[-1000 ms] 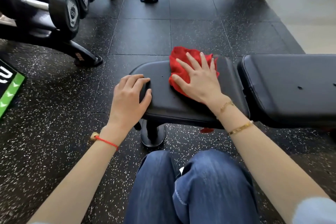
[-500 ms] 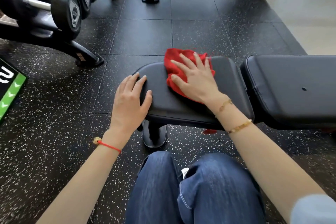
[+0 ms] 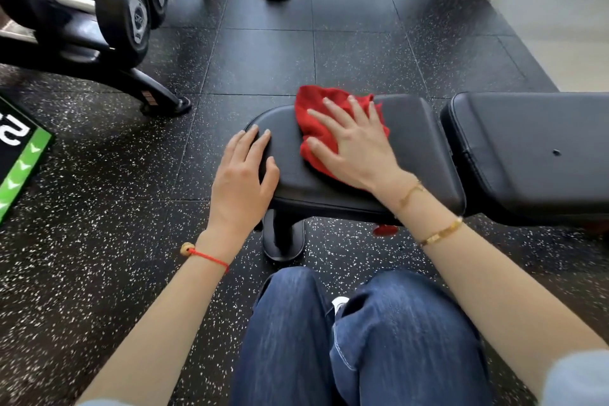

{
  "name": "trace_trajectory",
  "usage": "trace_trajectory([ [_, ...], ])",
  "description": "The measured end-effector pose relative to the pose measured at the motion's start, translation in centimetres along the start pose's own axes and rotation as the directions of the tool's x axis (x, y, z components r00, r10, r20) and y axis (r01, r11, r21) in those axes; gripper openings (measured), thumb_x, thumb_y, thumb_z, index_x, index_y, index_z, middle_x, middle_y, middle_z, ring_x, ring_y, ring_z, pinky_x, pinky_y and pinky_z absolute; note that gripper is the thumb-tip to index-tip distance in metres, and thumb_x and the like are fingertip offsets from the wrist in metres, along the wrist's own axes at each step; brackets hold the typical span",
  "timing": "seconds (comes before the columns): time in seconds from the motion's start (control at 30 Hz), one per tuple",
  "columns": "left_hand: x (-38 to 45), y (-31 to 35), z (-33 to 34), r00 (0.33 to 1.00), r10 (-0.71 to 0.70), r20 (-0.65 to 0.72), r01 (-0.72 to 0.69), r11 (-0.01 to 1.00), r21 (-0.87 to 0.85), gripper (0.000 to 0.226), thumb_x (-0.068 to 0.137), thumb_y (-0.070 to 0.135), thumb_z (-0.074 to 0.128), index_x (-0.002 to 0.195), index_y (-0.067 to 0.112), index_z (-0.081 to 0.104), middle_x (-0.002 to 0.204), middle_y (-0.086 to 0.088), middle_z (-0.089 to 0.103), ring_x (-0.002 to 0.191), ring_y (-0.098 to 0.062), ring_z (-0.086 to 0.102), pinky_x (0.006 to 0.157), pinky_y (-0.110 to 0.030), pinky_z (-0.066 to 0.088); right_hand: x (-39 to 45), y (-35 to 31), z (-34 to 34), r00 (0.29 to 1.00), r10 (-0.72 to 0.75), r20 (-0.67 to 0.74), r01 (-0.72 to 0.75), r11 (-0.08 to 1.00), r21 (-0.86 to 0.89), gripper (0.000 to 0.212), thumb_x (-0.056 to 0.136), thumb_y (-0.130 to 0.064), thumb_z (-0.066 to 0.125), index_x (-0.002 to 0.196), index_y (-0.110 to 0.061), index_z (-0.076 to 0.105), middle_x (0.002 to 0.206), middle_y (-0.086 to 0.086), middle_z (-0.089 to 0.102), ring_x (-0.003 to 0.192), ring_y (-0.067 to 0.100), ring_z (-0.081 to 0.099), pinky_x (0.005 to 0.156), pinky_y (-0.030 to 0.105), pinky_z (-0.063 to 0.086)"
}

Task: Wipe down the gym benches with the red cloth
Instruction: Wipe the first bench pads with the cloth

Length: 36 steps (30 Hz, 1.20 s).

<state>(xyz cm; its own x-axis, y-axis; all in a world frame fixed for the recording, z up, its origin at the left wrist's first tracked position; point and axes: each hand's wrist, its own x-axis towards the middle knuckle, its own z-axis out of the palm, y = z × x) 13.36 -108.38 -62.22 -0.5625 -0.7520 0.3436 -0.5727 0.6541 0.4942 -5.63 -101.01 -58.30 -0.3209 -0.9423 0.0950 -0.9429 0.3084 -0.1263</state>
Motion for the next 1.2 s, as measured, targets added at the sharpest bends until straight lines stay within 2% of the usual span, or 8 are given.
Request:
trace_trajectory([
  [0.1, 0.0, -0.1, -0.1, 1.0, 0.003, 0.008, -0.003, 1.0, 0.003, 0.046, 0.098, 0.021, 0.052, 0.143, 0.008, 0.05, 0.15, -0.013, 0.045, 0.142, -0.03, 0.035, 0.121, -0.04, 0.026, -2.3, -0.5, 0.0, 0.995, -0.102, 0.006, 0.103, 0.993, -0.059, 0.066, 0.089, -0.07, 0.023, 0.149, -0.044, 0.03, 0.161, -0.009, 0.025, 0.151, 0.026, 0.013, 0.12, 0.055, -0.003],
  [0.2, 0.1, -0.1, -0.2, 1.0, -0.003, 0.011, 0.003, 1.0, 0.007, 0.046, 0.098, 0.023, 0.052, 0.143, 0.009, 0.05, 0.151, -0.012, 0.045, 0.142, -0.03, 0.035, 0.121, -0.041, 0.027, -3.2, 2.1, -0.7, 0.999, -0.052, 0.009, 0.053, 0.991, -0.121, 0.067, 0.088, -0.072, 0.016, 0.149, -0.046, 0.027, 0.161, -0.011, 0.025, 0.151, 0.024, 0.015, 0.12, 0.056, -0.006],
  [0.4, 0.0, 0.1, -0.3, 1.0, -0.018, 0.017, 0.018, 1.0, -0.002, 0.047, 0.099, 0.024, 0.052, 0.143, 0.01, 0.05, 0.152, -0.011, 0.044, 0.143, -0.03, 0.034, 0.121, -0.042, 0.025, 1.1, 2.7, -1.0, 0.992, 0.12, 0.03, -0.118, 0.992, -0.04, 0.065, 0.097, -0.06, 0.036, 0.153, -0.029, 0.029, 0.162, 0.007, 0.021, 0.147, 0.039, 0.015, 0.122, 0.045, 0.007],
  [0.63, 0.0, 0.0, -0.2, 1.0, -0.007, 0.0, 0.007, 1.0, -0.002, 0.046, 0.097, 0.022, 0.056, 0.141, 0.008, 0.052, 0.149, -0.013, 0.047, 0.141, -0.031, 0.038, 0.12, -0.046, 0.027, -2.9, 0.5, -0.8, 0.994, -0.102, -0.024, 0.105, 0.984, 0.146, 0.056, 0.097, -0.047, 0.048, 0.147, -0.025, 0.041, 0.159, 0.0, 0.031, 0.149, 0.034, 0.014, 0.121, 0.048, 0.011],
  [0.87, -0.1, 0.0, -0.1, 1.0, -0.011, 0.002, 0.011, 1.0, -0.004, 0.046, 0.099, 0.025, 0.051, 0.143, 0.01, 0.05, 0.152, -0.011, 0.044, 0.143, -0.028, 0.035, 0.122, -0.042, 0.025, -0.1, 5.1, -1.5, 0.974, 0.221, -0.041, -0.216, 0.971, 0.102, 0.055, 0.099, -0.048, 0.043, 0.149, -0.028, 0.037, 0.161, 0.001, 0.026, 0.149, 0.034, 0.012, 0.123, 0.043, 0.005],
  [0.93, -0.1, 0.0, 0.0, 1.0, -0.009, 0.004, 0.009, 1.0, -0.009, 0.046, 0.099, 0.025, 0.051, 0.143, 0.01, 0.05, 0.152, -0.011, 0.044, 0.143, -0.029, 0.034, 0.121, -0.043, 0.025, 0.8, 3.4, -1.1, 0.984, 0.177, -0.015, -0.174, 0.978, 0.115, 0.056, 0.098, -0.049, 0.044, 0.15, -0.03, 0.036, 0.161, -0.001, 0.025, 0.15, 0.034, 0.009, 0.122, 0.044, 0.004],
  [1.07, 0.0, -0.2, 0.0, 1.0, -0.001, 0.005, 0.001, 1.0, -0.014, 0.046, 0.098, 0.022, 0.053, 0.142, 0.008, 0.051, 0.15, -0.013, 0.045, 0.142, -0.031, 0.036, 0.121, -0.043, 0.027, -2.8, 0.4, -0.5, 0.997, -0.073, -0.021, 0.076, 0.982, 0.171, 0.056, 0.095, -0.051, 0.049, 0.147, -0.034, 0.041, 0.159, -0.007, 0.031, 0.15, 0.03, 0.012, 0.123, 0.041, 0.007],
  [1.2, 0.1, -0.3, 0.0, 1.0, 0.0, -0.003, 0.0, 1.0, -0.019, 0.046, 0.098, 0.023, 0.054, 0.141, 0.01, 0.051, 0.15, -0.012, 0.046, 0.141, -0.03, 0.037, 0.121, -0.043, 0.026, -6.6, 2.8, -1.0, 0.997, -0.051, -0.057, 0.06, 0.985, 0.161, 0.055, 0.094, -0.055, 0.043, 0.145, -0.035, 0.043, 0.157, -0.011, 0.034, 0.15, 0.026, 0.017, 0.123, 0.039, 0.01],
])
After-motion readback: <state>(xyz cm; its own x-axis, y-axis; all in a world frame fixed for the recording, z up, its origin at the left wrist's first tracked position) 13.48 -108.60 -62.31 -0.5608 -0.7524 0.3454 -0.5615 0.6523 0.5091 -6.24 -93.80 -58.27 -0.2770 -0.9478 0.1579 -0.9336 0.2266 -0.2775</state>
